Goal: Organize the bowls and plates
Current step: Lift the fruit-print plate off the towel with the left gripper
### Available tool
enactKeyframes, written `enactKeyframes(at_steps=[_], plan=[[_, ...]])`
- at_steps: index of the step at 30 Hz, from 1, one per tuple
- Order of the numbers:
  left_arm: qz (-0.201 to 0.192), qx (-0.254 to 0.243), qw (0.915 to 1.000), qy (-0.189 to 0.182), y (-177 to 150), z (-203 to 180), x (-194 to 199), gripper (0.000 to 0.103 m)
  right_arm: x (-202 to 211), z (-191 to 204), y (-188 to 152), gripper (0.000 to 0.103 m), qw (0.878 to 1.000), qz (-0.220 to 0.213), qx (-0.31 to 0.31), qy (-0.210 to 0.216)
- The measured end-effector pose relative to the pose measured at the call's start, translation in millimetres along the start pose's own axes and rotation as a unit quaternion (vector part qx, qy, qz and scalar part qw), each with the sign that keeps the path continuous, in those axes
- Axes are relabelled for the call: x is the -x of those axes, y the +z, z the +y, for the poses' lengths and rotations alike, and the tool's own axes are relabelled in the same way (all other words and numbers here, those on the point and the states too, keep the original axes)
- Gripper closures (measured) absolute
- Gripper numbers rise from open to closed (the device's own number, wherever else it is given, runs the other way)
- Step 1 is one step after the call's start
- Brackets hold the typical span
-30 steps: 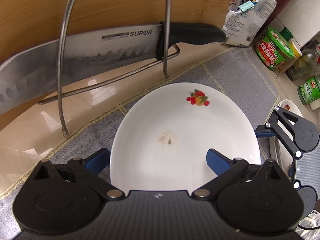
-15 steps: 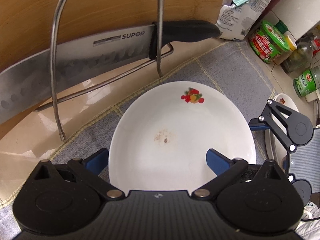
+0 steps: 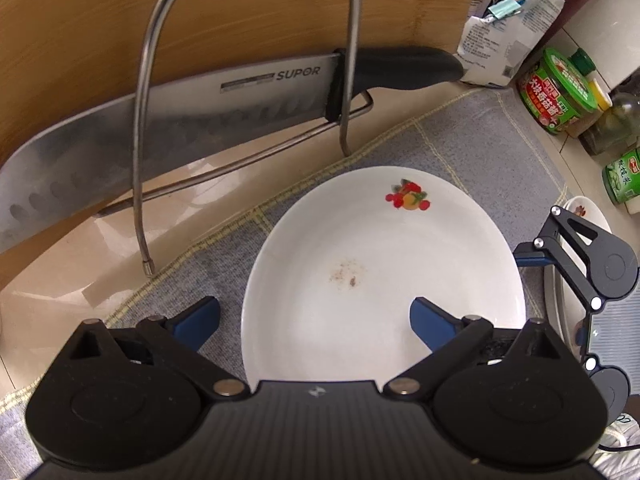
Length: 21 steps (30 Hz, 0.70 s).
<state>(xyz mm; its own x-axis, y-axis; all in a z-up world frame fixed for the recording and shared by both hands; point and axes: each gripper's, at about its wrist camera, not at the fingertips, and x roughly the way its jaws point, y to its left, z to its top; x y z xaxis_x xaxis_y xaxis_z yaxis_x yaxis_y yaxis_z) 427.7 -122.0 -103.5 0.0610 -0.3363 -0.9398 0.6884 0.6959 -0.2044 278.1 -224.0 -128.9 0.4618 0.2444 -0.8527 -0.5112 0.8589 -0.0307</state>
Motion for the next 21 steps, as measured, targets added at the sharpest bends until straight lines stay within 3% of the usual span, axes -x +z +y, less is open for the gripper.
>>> enactKeyframes(at_steps=[4,21], plan=[[0.005,0.006,0.9999,-0.012,-0.7,1.0,-0.2,0.020,1.0,0.0,0.2,0.000,1.000,-0.003,0.006,-0.008],[0.015,-0.013,0.9994,-0.029,-0.1,-1.2,-2.0,0.021,7.1,-0.6,-1.7,0.000,0.999,-0.013,0.042,-0.002]])
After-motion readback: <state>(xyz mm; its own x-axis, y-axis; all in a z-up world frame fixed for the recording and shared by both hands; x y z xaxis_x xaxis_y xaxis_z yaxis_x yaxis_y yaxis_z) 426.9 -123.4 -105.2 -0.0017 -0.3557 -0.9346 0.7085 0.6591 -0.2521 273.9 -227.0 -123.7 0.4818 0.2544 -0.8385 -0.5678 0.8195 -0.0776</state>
